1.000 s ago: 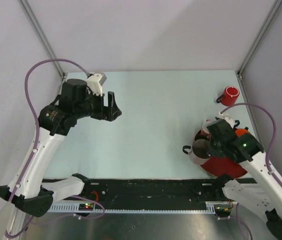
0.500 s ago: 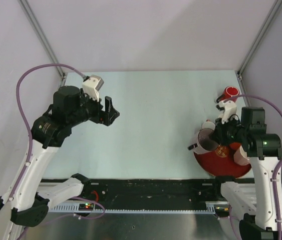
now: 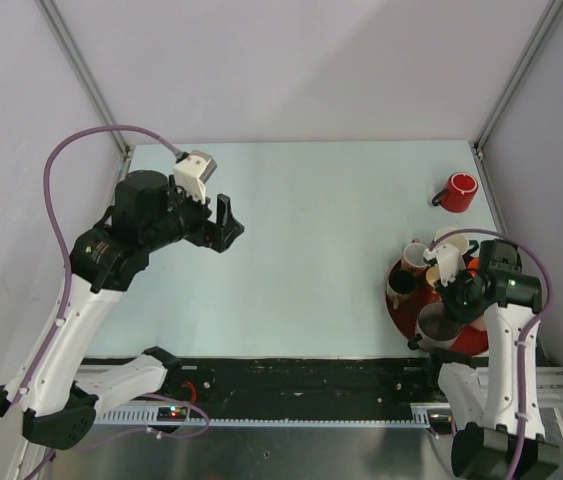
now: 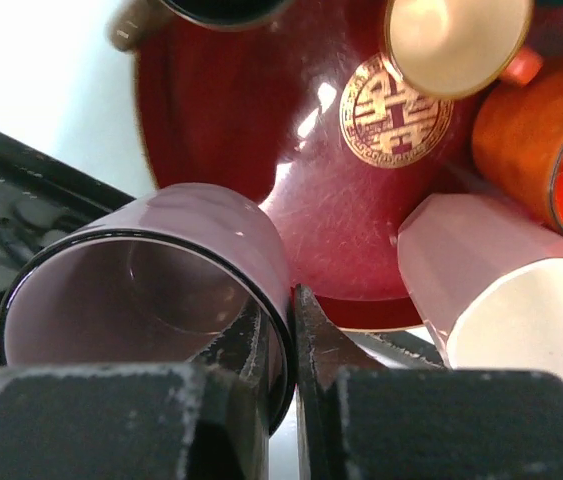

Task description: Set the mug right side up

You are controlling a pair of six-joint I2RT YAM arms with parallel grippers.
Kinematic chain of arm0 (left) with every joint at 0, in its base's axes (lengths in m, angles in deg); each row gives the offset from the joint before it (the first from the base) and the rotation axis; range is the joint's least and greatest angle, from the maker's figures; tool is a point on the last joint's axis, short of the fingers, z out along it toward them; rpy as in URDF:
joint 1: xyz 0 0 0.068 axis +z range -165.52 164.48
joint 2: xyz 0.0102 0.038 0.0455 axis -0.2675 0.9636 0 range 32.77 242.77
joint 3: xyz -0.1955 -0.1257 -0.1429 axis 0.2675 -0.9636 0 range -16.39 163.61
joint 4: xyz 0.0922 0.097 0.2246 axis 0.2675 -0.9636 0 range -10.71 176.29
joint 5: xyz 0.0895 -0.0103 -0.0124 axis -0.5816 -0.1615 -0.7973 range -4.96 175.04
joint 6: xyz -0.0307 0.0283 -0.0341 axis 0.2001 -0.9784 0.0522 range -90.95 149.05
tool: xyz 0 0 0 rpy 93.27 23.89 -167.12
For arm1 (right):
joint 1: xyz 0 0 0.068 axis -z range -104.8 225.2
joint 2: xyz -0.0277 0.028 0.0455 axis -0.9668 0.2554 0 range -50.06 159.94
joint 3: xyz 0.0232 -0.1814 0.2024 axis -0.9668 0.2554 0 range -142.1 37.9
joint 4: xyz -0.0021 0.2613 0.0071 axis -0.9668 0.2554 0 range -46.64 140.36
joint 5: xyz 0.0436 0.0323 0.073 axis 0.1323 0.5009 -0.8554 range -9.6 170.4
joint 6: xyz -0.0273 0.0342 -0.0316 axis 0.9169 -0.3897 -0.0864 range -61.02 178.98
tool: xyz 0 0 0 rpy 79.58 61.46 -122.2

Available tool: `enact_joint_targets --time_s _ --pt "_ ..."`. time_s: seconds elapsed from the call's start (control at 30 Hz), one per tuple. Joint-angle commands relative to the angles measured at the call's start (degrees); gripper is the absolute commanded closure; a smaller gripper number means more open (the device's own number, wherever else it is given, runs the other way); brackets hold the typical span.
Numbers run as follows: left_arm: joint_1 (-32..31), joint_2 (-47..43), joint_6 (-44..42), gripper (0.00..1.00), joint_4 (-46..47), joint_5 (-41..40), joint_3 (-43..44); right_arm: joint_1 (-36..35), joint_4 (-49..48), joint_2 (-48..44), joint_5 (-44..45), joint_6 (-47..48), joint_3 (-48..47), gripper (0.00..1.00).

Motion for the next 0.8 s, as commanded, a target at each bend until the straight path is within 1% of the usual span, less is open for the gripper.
enact_joint_targets --time_s 0.0,0.17,0.37,0.63,0.77 --pt "-0.38 -0.8 -1.54 0.15 2.04 -1.31 -0.18 4.12 -8.87 -0.61 1.79 5.12 7.19 1.0" --pt "-0.35 -0.25 -2.19 0.15 2.03 -2.3 -0.53 6.15 -16.35 -2.39 0.04 7.14 12.48 1.0" --pt "-0.21 1.64 -3.55 0.15 2.03 -4.32 0.76 8.21 -20.87 0.7 -2.69 9.32 14.5 1.0" --pt "0.96 3.12 -3.79 0.15 2.09 -4.77 1.53 9.57 -30.43 5.46 -6.58 6.23 16.04 1.0" --pt "1.56 3.61 -4.24 0.14 2.06 -5.43 1.83 9.38 -32.86 7.81 -8.36 4.5 16.17 1.0"
